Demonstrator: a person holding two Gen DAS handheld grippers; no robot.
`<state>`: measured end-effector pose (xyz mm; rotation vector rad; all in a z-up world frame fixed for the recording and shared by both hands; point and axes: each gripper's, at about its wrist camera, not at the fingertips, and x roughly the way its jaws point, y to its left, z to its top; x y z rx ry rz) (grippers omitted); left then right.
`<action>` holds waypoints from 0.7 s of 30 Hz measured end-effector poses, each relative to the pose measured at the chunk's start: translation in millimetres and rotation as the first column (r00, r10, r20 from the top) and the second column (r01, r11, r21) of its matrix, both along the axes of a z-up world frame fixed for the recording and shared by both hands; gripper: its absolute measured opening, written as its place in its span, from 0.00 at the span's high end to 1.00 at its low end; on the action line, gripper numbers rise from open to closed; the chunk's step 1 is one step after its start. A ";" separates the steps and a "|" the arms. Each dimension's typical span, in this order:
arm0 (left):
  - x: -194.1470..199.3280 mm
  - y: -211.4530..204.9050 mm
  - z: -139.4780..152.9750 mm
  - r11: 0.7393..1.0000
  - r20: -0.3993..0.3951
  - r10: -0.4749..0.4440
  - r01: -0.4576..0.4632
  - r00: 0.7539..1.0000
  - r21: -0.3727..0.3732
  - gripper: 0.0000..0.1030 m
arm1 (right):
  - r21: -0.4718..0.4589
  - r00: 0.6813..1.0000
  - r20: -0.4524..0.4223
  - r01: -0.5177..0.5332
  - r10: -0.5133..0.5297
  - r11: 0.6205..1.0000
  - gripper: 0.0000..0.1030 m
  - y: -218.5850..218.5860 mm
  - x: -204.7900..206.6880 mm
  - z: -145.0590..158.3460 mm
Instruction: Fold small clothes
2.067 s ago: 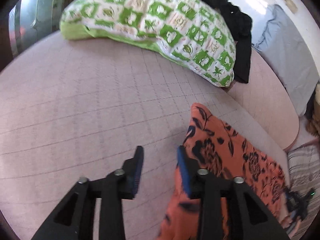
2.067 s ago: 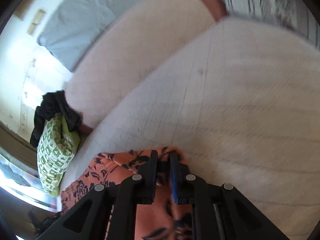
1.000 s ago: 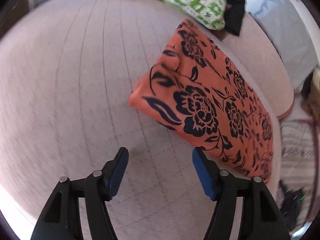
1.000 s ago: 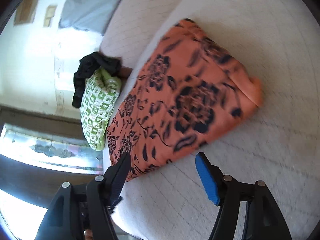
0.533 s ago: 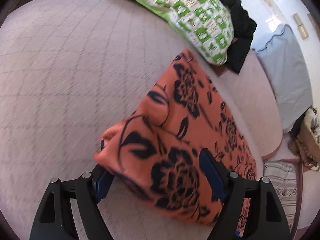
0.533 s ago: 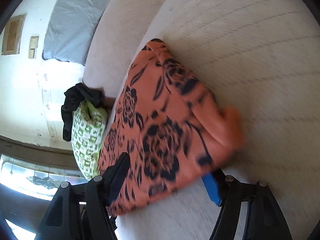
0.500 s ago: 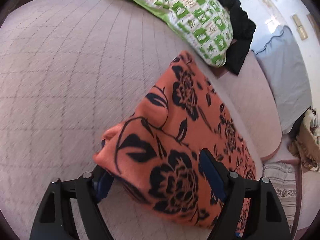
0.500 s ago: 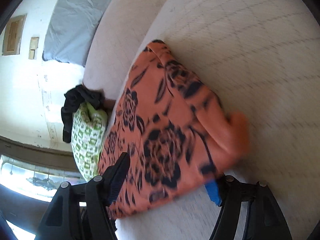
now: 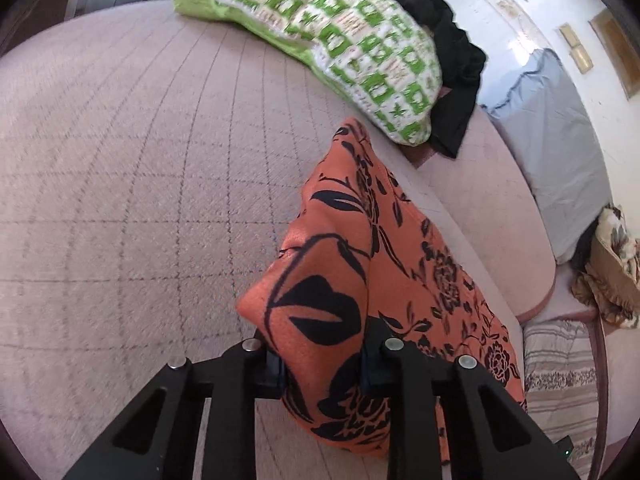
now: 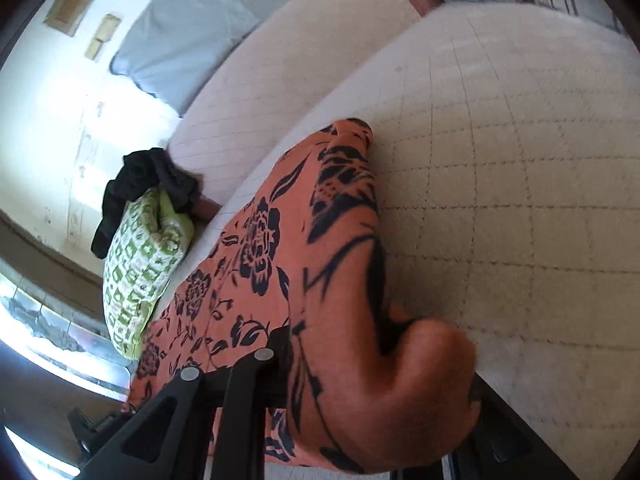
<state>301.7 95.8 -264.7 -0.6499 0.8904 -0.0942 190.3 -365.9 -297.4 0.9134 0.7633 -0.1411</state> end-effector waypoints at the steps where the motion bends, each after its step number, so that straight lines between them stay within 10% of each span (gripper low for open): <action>1: -6.0 0.7 5.3 1.000 0.004 -0.006 0.006 1.000 -0.001 0.75 | -0.008 1.000 0.006 -0.004 0.004 1.000 0.81 1.3 -5.4 3.9; 9: -96.0 6.8 32.0 0.997 0.009 -0.074 0.074 0.997 0.030 0.75 | -0.050 0.998 0.033 -0.050 0.051 0.998 0.81 9.9 -84.9 41.9; 17: -161.1 28.4 -21.9 0.999 -0.067 -0.033 0.032 0.997 -0.020 0.60 | 0.089 0.982 -0.146 -0.106 0.119 0.990 0.74 0.2 -145.5 4.1; 21: -156.6 36.6 -23.2 0.993 -0.080 -0.004 -0.006 0.997 -0.122 0.45 | 0.109 0.987 -0.149 -0.051 0.067 0.993 0.29 -13.1 -166.8 20.2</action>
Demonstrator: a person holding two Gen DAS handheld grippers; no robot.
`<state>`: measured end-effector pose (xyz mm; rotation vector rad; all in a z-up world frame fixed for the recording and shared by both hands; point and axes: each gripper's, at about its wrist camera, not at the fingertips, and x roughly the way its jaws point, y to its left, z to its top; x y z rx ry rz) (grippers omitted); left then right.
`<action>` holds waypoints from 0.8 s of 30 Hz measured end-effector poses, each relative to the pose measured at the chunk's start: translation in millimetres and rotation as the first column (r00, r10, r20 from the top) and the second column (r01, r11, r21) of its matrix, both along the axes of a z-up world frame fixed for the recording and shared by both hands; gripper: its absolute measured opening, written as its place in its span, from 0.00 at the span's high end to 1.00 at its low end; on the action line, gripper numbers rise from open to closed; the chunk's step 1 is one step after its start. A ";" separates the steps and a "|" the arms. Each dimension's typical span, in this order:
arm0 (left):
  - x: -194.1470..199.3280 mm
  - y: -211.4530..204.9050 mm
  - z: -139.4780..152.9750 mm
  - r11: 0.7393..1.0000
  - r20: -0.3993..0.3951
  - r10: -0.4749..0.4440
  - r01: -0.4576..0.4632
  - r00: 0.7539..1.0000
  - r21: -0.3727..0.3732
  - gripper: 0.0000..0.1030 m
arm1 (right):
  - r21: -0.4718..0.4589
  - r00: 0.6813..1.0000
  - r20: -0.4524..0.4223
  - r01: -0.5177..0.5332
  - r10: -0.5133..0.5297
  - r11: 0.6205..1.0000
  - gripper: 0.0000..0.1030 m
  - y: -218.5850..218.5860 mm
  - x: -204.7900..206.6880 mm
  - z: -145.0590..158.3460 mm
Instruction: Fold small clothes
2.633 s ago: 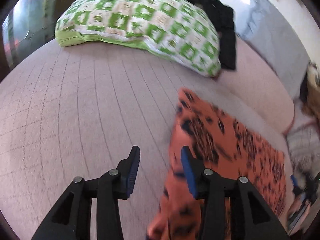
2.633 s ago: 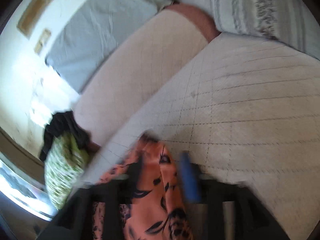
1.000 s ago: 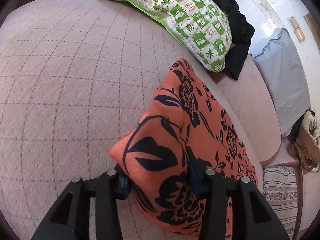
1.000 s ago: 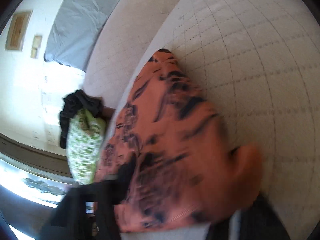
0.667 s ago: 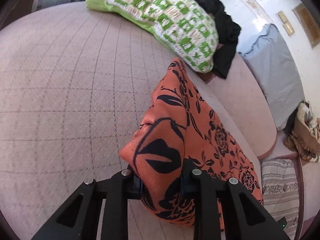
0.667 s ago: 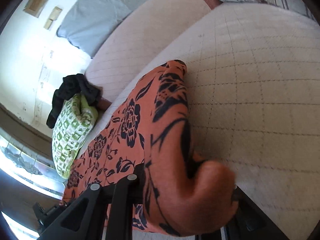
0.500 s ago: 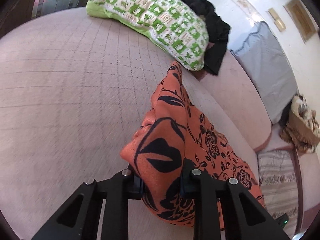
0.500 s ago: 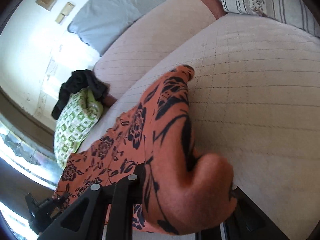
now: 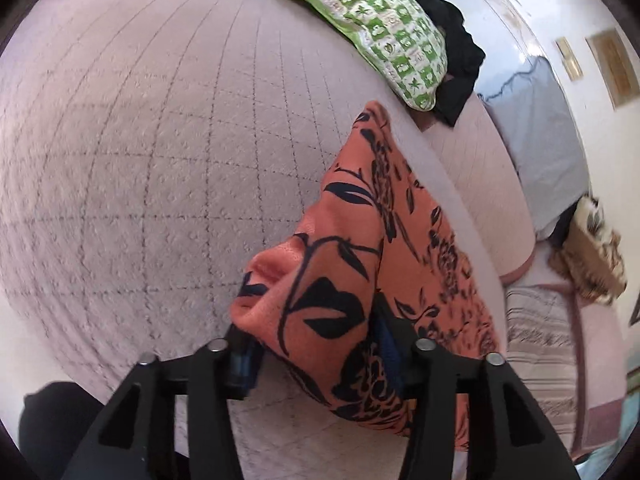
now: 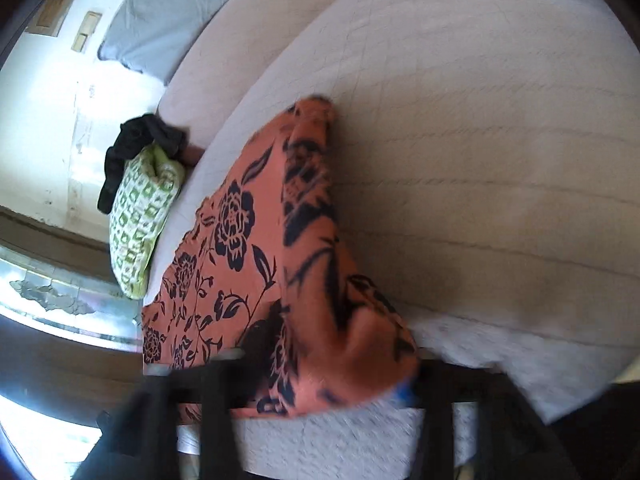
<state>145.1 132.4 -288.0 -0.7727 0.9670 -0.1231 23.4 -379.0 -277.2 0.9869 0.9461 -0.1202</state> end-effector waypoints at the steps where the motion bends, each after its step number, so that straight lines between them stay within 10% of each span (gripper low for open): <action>1: 0.2 1.8 1.4 1.000 -0.008 -0.005 0.005 1.000 -0.002 0.44 | -0.026 1.000 0.013 0.015 -0.015 1.000 0.28 -2.0 -10.5 8.3; 10: -36.0 58.7 58.3 0.968 0.113 0.142 -0.161 0.983 0.191 0.36 | -0.058 0.990 0.092 -0.103 0.108 0.993 0.30 10.7 -51.9 58.7; 16: -23.8 7.8 92.6 0.961 0.199 -0.061 0.003 0.978 0.277 0.30 | -0.123 0.957 0.146 -0.233 0.250 0.965 0.51 60.0 17.0 78.0; 20: 0.8 -31.4 70.2 0.924 0.114 -0.160 0.109 0.980 0.366 0.29 | -0.059 0.940 0.119 -0.315 0.320 0.947 0.51 88.9 59.7 58.5; 23: 24.0 -30.8 18.1 0.888 -0.124 -0.135 0.175 0.983 0.425 0.26 | 0.006 0.918 0.045 -0.395 0.395 0.919 0.52 112.3 76.6 26.3; 24: 23.2 -23.6 11.4 0.910 -0.100 -0.133 0.162 0.986 0.383 0.24 | 0.018 0.906 -0.003 -0.423 0.424 0.906 0.51 120.4 79.6 14.2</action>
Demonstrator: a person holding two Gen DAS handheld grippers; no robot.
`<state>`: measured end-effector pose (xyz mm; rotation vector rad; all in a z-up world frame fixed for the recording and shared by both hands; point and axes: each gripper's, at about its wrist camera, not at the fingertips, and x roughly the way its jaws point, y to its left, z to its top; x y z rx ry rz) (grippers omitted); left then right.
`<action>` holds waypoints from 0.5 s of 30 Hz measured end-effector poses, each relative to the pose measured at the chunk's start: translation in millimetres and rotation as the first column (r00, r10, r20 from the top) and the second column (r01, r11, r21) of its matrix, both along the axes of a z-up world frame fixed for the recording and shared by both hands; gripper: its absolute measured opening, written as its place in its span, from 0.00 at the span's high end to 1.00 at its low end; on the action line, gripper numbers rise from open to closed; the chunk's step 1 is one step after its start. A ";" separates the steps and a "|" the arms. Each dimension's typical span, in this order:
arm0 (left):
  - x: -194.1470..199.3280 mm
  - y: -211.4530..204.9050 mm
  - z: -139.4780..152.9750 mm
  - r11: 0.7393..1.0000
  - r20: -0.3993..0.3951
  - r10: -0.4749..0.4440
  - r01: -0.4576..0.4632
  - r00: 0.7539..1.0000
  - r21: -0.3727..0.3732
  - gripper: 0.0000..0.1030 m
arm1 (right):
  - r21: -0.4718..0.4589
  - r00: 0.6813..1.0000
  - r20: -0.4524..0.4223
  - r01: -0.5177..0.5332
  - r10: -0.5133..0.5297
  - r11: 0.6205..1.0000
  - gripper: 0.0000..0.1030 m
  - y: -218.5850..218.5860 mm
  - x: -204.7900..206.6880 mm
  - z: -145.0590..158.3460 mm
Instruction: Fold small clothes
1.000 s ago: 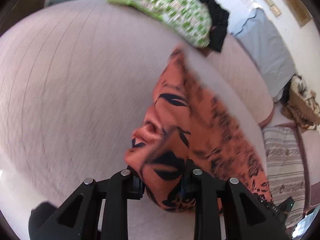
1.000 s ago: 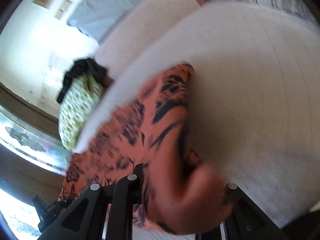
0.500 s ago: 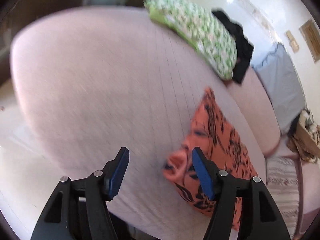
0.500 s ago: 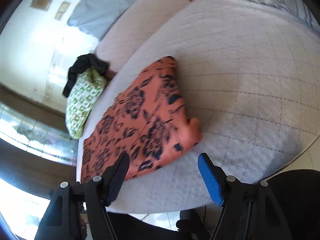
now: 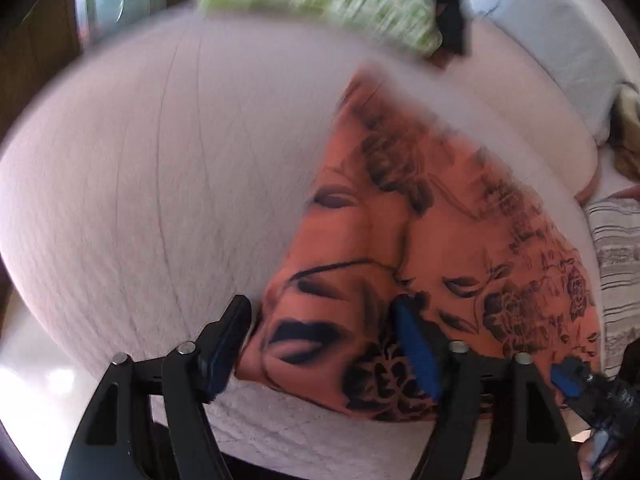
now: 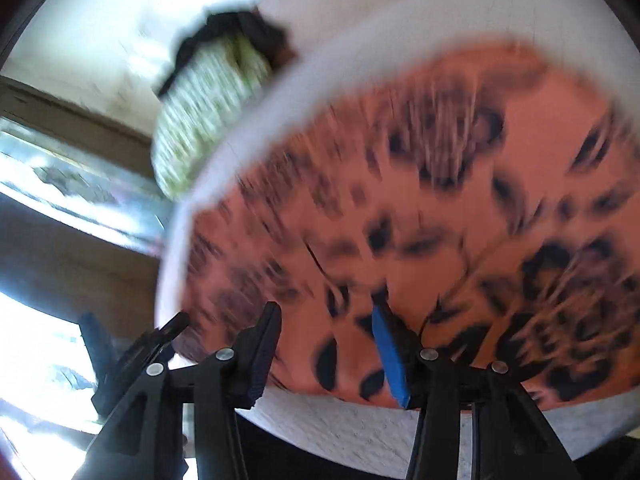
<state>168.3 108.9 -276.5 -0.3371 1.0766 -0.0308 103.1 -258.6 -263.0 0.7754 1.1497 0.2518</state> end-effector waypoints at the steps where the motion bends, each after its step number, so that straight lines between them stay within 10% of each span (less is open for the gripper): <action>1: -3.2 5.2 3.0 0.999 0.040 0.009 -0.007 0.999 -0.031 0.24 | -0.020 1.000 0.000 -0.014 0.014 1.000 0.52 4.2 -0.2 -4.6; 5: 9.7 6.8 16.2 1.000 0.007 0.008 -0.008 1.000 -0.001 0.24 | -0.042 0.998 0.055 -0.016 0.018 0.999 0.53 -0.8 10.9 9.2; 15: 101.6 -19.9 32.6 0.998 0.038 0.041 -0.043 0.998 0.055 0.23 | -0.065 0.932 0.092 0.356 -0.349 0.932 0.54 -93.4 68.4 1.0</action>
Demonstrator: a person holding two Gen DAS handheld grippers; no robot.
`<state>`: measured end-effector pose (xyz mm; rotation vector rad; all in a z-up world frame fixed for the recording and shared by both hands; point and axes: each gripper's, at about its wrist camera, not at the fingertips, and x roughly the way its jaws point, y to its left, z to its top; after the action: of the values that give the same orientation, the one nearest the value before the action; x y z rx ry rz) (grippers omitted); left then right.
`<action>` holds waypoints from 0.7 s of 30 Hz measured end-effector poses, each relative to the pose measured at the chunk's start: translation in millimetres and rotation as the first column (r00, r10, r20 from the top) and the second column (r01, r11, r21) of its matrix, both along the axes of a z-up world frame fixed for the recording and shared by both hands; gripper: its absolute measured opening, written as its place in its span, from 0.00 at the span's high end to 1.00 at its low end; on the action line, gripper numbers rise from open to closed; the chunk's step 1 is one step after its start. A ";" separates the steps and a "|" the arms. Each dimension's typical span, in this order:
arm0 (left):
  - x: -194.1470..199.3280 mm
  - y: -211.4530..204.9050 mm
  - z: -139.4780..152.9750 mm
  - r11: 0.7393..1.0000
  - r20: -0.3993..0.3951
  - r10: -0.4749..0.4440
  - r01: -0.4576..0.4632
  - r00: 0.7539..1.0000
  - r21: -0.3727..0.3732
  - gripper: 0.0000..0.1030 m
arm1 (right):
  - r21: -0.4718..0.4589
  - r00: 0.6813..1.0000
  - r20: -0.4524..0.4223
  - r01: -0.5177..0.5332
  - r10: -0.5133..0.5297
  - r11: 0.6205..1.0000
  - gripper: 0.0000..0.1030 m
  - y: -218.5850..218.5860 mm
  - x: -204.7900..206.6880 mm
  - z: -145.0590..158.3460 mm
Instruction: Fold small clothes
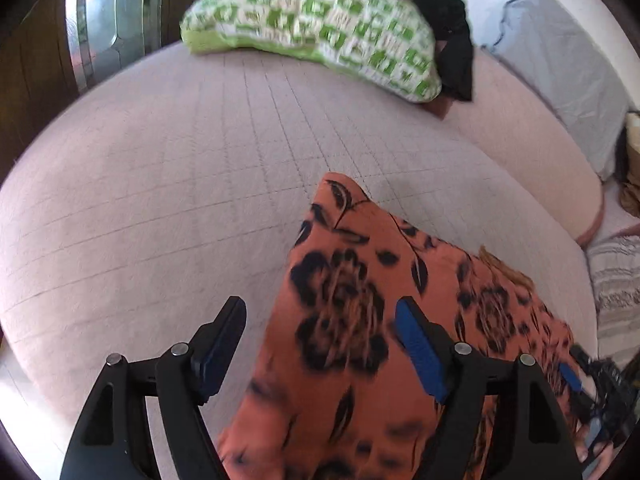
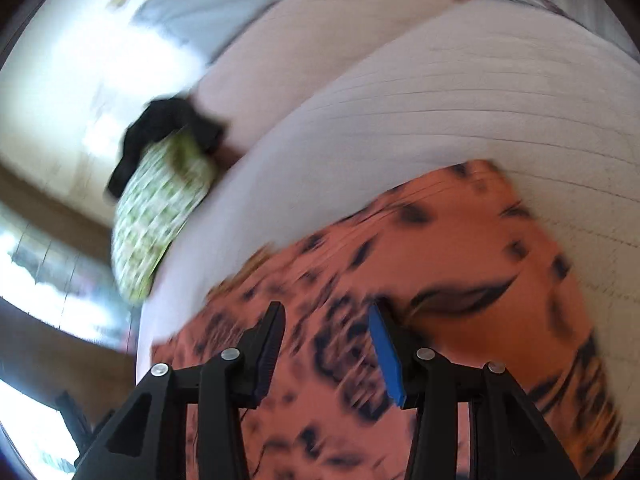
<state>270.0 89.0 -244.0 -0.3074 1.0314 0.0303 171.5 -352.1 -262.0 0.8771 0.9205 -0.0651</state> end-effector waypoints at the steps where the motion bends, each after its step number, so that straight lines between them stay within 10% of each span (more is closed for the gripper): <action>1: 13.3 -1.0 -10.7 1.000 -0.051 0.002 -0.002 0.999 -0.007 0.23 | 0.037 0.999 -0.034 0.024 -0.023 0.999 0.54 -9.0 4.1 -11.6; 3: 34.4 -5.1 -37.3 1.000 -0.157 0.022 -0.018 0.987 0.024 0.20 | 0.087 0.998 -0.068 0.013 -0.007 0.996 0.54 -15.1 12.5 -25.7; 6: 34.7 -19.8 -34.6 0.992 -0.102 -0.005 0.018 0.995 0.124 0.16 | 0.022 0.998 -0.056 -0.029 0.030 0.999 0.52 -5.1 16.3 -16.5; 21: -134.5 56.6 -8.6 0.996 -0.061 0.069 -0.073 0.996 -0.059 0.16 | -0.026 0.931 0.176 -0.319 0.318 0.947 0.51 89.8 -11.0 27.7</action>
<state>135.4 145.6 -252.5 -0.4007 1.0806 0.0722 160.5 -262.3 -234.4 0.7136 0.8840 0.2919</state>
